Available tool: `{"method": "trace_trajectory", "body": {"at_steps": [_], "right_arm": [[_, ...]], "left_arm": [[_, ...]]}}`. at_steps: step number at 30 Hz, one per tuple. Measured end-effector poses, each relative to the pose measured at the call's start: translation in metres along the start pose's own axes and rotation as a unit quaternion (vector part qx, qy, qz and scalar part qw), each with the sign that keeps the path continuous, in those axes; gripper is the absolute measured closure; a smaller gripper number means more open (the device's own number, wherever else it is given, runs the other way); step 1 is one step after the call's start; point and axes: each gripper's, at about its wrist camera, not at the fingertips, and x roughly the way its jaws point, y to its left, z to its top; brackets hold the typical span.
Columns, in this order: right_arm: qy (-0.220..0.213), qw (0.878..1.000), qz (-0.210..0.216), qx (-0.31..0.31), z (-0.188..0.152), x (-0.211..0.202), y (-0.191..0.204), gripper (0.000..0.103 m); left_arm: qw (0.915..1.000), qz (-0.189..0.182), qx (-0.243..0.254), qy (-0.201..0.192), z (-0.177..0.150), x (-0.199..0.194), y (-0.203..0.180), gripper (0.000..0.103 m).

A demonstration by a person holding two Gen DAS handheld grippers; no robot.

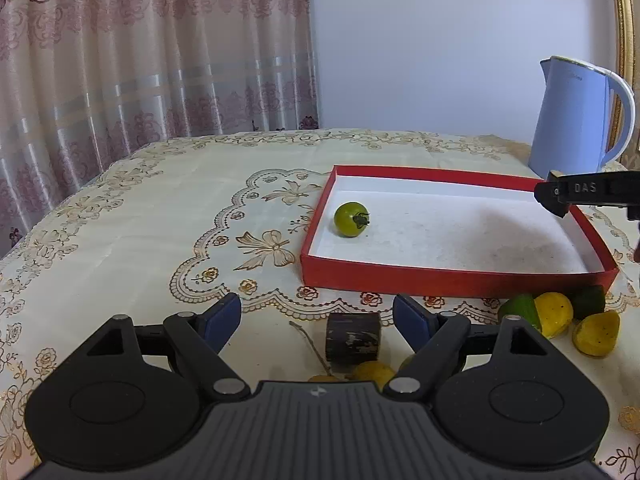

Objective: Organize fruits
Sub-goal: 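Carry the dark eggplant slice into the tray and open the right gripper, then move the left tool back to the small yellow pear and grasp it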

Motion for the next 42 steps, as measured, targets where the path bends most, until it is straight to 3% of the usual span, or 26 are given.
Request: {"method": "trace_trajectory", "body": {"at_steps": [12,24,26,36,39,42], "right_arm": [[0.043,0.997,-0.046,0.044,0.004,0.053,-0.028,0.069],[0.047,0.996,-0.055,0.055,0.004,0.06,-0.031,0.062],[0.043,0.996,-0.054,0.055,0.004,0.055,-0.03,0.056],[0.007,0.998,-0.065,0.017,0.002,0.006,-0.008,0.003],[-0.02,0.997,-0.075,0.008,-0.005,-0.025,0.001,0.0],[-0.027,0.996,-0.087,0.01,-0.018,-0.051,0.01,0.0]], "left_arm": [[0.9998,0.021,0.006,-0.001,0.0,0.002,0.006,0.02],[0.9998,0.021,0.007,-0.003,-0.001,-0.001,0.008,0.02],[0.9999,0.013,0.004,-0.006,-0.002,-0.003,0.009,0.02],[0.9996,-0.008,-0.007,-0.026,-0.006,-0.021,0.025,0.02],[0.9991,-0.018,0.007,-0.038,-0.01,-0.027,0.034,0.02],[0.9976,-0.055,0.009,-0.042,-0.016,-0.029,0.045,0.02]]}}
